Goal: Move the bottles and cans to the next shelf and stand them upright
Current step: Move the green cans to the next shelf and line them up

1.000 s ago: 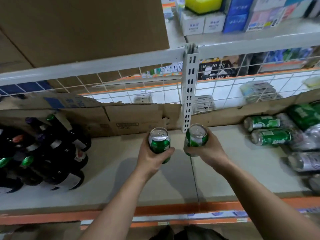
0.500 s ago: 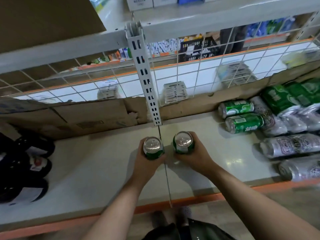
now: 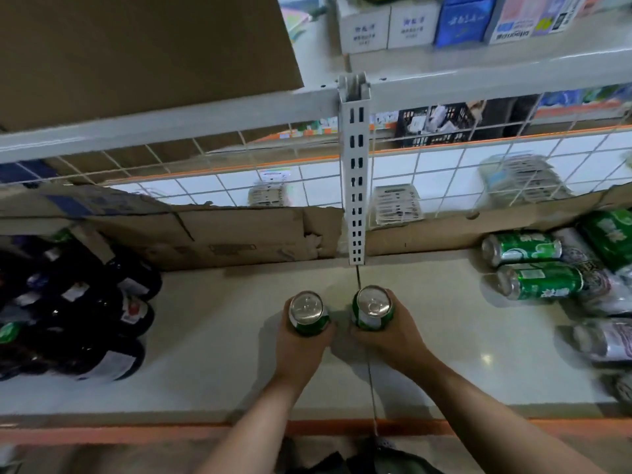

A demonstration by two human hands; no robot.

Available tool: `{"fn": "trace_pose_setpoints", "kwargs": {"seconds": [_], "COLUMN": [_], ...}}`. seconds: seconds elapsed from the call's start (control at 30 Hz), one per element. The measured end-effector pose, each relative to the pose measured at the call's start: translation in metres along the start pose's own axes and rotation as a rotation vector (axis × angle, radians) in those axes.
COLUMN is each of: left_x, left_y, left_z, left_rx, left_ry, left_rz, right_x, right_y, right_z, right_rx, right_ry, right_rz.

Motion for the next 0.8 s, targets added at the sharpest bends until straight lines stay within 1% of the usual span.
{"fn": "trace_pose_setpoints", "kwargs": {"seconds": [0.1, 0.17, 0.23, 0.33, 0.47, 0.57, 0.63, 0.7, 0.8], "left_x": [-0.04, -0.065, -0.08, -0.095, -0.128, -0.131, -0.126, -0.129, -0.144], "left_y": [-0.012, -0.02, -0.027, -0.038, -0.061, -0.064, -0.059, -0.055, -0.055], "left_z": [-0.053, -0.09, -0.126, -0.163, -0.189, -0.199, -0.203, -0.203, -0.202], "left_rx": [0.06, 0.09, 0.115, 0.09, 0.02, -0.005, -0.055, -0.098, -0.078], "left_ry": [0.088, 0.094, 0.098, 0.081, 0.071, 0.044, 0.035, 0.031, 0.038], "left_rz": [-0.093, -0.126, -0.111, -0.071, -0.053, 0.006, 0.05, 0.104, 0.058], "right_x": [-0.018, -0.031, -0.045, -0.062, -0.079, -0.082, -0.078, -0.074, -0.071], "right_y": [-0.001, -0.002, 0.001, 0.004, 0.004, 0.009, 0.013, 0.019, 0.024], "right_z": [0.054, 0.094, 0.134, 0.186, 0.237, 0.249, 0.244, 0.237, 0.232], "right_rx": [-0.081, -0.118, -0.142, -0.145, -0.138, -0.111, -0.086, -0.078, -0.04], "right_ry": [-0.011, -0.023, -0.032, -0.032, -0.039, 0.015, 0.076, 0.122, 0.161], "right_rz": [-0.004, -0.011, -0.017, -0.025, -0.013, -0.03, -0.058, -0.029, 0.017]}}
Point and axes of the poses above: each hand's wrist, its own y-axis away from the middle knuckle, its own z-axis out of the palm, x = y × z, the point moved 9 cm from there along -y, towards the middle knuckle, and after that the axes turned 3 degrees about -y, right-handed, at the moved point
